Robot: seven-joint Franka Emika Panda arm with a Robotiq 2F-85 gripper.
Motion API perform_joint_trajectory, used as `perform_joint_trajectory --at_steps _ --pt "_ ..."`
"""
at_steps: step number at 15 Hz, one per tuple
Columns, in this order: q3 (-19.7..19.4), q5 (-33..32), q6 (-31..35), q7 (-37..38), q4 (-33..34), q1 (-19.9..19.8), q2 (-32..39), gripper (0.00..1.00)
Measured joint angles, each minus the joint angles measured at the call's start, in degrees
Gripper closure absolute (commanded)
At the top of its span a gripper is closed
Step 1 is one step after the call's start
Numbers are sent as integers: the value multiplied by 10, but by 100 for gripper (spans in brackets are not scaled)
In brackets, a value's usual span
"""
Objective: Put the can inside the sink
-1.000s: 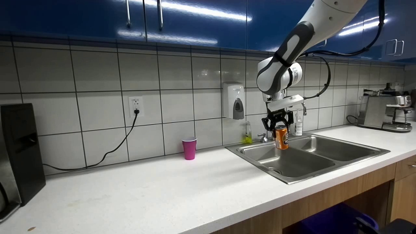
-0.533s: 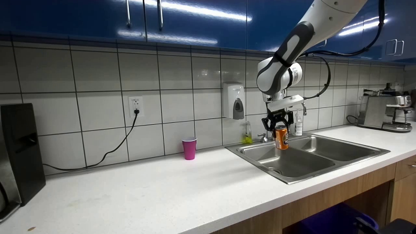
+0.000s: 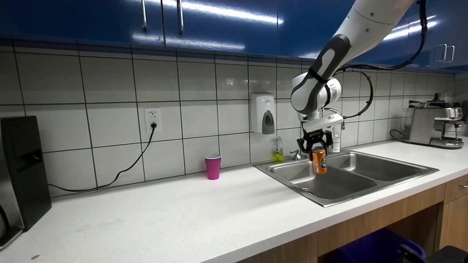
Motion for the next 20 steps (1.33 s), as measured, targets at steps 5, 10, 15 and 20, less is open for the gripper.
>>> perform_joint_trajectory --at_steps 5,10,15,20 --pt "-14 22 40 -3 16 -21 41 61" --pt "-22 59 75 -13 51 -35 100 61" --pt "-34 79 87 -15 97 -43 154 61" --pt "-43 90 94 -16 132 -56 197 61"
